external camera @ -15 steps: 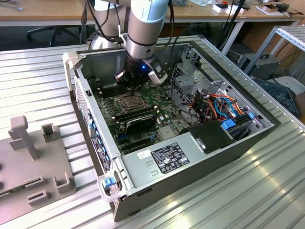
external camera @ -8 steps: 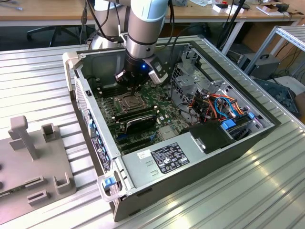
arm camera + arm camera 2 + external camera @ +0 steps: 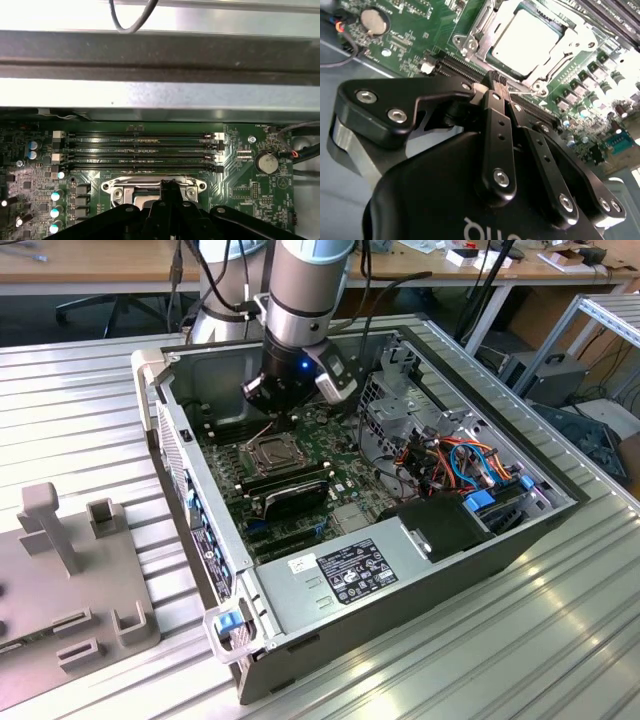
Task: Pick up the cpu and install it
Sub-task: 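Install the first cpu locking lever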
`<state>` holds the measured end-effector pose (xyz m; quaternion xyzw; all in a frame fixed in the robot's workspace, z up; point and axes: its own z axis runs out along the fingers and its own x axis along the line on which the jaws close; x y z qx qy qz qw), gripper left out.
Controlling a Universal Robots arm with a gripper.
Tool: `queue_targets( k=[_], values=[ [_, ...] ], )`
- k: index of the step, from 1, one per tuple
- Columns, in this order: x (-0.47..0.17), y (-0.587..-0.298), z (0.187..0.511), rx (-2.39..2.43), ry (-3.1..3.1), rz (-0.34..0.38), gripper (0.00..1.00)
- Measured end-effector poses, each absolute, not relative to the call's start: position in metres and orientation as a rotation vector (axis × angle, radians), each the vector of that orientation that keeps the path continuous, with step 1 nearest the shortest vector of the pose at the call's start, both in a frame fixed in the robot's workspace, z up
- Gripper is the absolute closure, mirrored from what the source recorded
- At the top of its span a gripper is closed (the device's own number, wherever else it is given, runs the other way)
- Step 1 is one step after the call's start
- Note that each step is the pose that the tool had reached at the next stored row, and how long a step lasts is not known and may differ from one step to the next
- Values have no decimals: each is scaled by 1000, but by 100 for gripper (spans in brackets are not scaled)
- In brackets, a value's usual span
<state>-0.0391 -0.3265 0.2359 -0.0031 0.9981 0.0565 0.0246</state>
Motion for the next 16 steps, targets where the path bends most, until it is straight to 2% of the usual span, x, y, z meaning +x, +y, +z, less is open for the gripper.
queue_targets(
  k=[16],
  values=[
    [-67,-327,246,-15,3026,171,89]
  ],
)
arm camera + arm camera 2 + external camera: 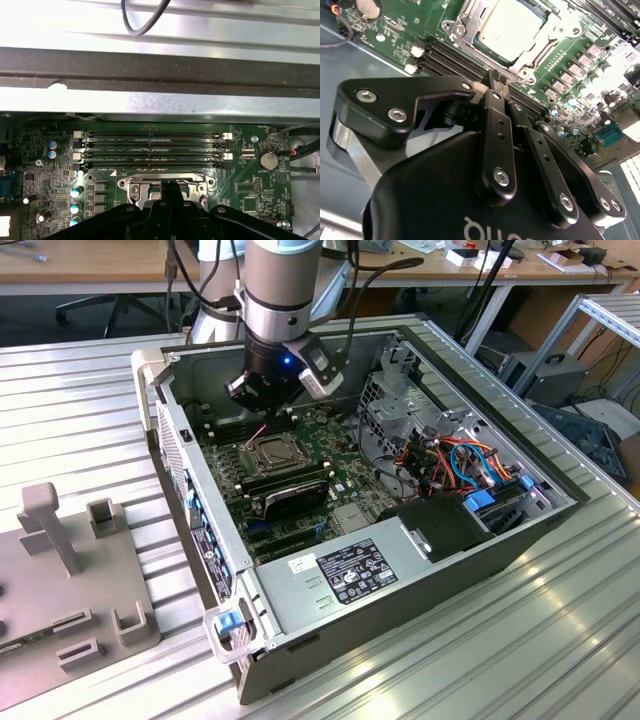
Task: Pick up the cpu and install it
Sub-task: 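Install the first cpu locking lever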
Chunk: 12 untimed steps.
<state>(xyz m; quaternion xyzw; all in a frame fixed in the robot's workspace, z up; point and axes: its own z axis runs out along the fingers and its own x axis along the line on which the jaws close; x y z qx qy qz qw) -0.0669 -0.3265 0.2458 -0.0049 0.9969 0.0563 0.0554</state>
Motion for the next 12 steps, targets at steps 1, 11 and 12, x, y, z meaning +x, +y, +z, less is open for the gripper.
queue_targets(
  k=[1,11,12],
  values=[
    [-67,-326,246,-15,3023,171,89],
    [-80,-327,242,-11,3000,255,89],
    [-80,-327,240,-11,3000,258,89]
  ],
)
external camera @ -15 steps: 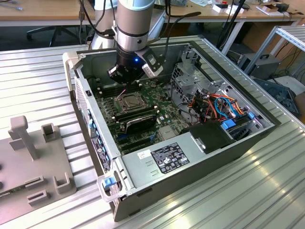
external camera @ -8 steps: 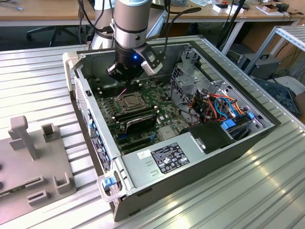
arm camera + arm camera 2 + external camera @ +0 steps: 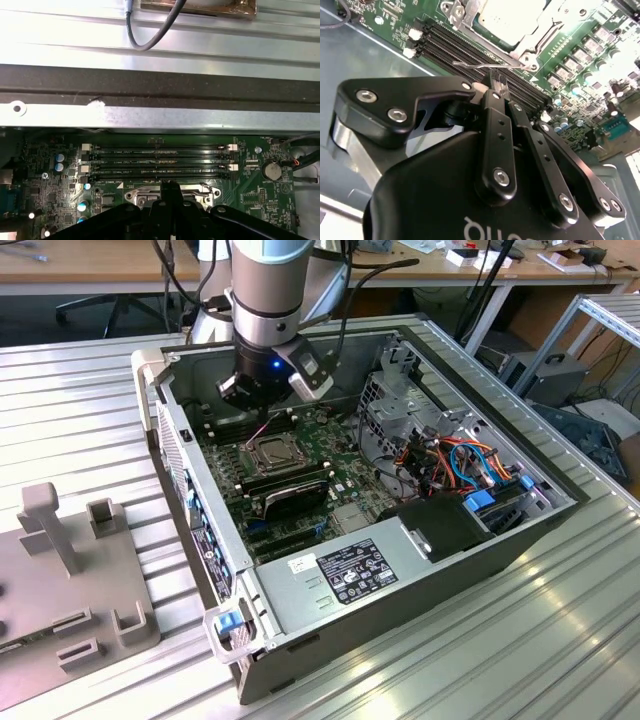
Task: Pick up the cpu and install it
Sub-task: 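Install the first cpu locking lever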
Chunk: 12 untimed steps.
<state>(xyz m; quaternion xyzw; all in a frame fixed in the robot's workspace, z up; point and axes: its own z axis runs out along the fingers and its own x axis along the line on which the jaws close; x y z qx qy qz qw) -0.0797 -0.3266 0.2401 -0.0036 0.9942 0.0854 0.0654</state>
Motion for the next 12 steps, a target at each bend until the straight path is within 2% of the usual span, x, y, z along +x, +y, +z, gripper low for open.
queue_targets(
  k=[12],
  values=[
    [-80,-327,233,-8,2991,338,89]
  ],
)
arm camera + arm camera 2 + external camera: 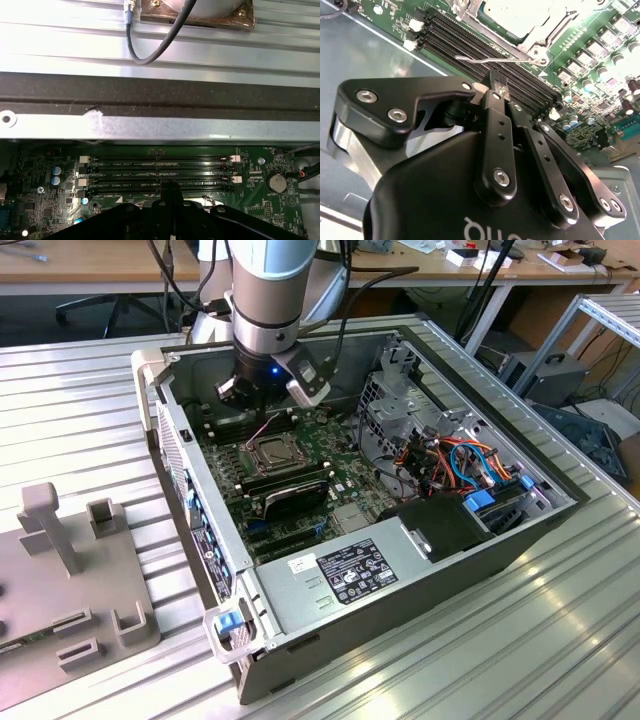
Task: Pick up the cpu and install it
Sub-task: 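Install the first cpu locking lever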
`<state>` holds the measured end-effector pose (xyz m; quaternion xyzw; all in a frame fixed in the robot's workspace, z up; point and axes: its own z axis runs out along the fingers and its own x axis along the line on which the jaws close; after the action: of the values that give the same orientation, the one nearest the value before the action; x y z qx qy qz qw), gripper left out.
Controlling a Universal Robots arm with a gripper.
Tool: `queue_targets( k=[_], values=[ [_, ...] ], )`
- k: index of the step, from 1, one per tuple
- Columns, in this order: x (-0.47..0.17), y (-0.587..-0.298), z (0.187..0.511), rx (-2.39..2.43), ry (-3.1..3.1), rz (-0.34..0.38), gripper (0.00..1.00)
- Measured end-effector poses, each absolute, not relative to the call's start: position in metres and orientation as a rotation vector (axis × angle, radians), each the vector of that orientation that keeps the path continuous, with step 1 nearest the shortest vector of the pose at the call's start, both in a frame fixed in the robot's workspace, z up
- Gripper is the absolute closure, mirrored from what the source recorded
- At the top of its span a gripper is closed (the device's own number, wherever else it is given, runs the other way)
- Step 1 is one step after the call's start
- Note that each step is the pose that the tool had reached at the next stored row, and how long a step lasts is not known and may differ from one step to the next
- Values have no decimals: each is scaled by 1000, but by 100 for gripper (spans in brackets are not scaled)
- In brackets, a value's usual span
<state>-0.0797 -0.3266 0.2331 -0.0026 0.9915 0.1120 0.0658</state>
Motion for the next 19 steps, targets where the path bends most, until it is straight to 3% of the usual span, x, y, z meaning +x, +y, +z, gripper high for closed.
queue_targets(
  k=[19],
  values=[
    [-73,-327,224,-8,2991,338,89]
  ],
)
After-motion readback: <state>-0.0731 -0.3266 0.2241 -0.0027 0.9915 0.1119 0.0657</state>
